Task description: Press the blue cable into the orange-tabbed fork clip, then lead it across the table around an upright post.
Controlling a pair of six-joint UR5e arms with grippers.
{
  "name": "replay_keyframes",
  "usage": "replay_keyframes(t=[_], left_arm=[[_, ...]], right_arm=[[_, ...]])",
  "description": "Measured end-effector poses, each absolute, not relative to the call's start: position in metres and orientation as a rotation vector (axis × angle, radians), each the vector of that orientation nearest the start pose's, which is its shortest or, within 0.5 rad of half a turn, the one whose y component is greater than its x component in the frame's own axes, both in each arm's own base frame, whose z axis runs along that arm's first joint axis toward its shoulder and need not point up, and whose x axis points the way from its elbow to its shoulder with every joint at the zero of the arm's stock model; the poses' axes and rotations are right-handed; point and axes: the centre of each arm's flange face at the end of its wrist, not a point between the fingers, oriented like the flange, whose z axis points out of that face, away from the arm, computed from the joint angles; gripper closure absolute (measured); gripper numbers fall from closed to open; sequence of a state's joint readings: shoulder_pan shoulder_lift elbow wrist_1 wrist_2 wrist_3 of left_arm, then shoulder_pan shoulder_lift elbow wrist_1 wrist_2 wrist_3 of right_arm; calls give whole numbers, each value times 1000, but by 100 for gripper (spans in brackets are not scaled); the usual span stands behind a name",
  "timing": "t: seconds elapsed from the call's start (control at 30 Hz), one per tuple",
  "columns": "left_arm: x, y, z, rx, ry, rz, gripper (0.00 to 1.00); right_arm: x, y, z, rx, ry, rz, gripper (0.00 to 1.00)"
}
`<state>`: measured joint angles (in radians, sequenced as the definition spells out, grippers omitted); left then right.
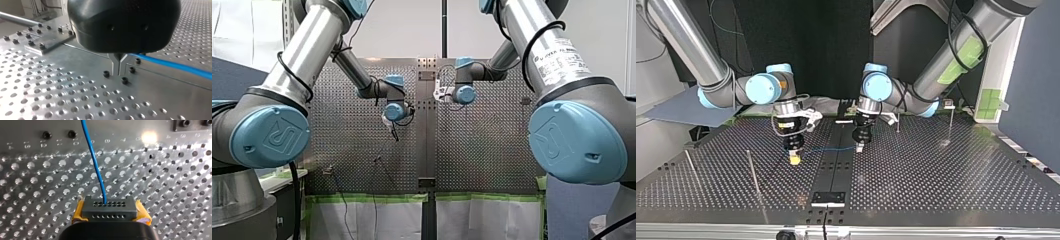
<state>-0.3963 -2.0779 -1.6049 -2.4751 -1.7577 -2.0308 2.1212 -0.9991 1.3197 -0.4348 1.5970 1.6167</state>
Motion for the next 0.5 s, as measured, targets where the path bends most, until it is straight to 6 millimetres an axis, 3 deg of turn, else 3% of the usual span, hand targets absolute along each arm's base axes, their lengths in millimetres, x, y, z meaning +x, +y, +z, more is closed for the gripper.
replay_keyframes(t=[0.23,0.5], left_arm=[[556,-363,263,-198,1439,-577,99],[553,-365,280,-199,1416,-595,99]], right_arm=[[491,-540,335,1471,-883,1691,100],[482,-532,378,1421,-880,1708,100]])
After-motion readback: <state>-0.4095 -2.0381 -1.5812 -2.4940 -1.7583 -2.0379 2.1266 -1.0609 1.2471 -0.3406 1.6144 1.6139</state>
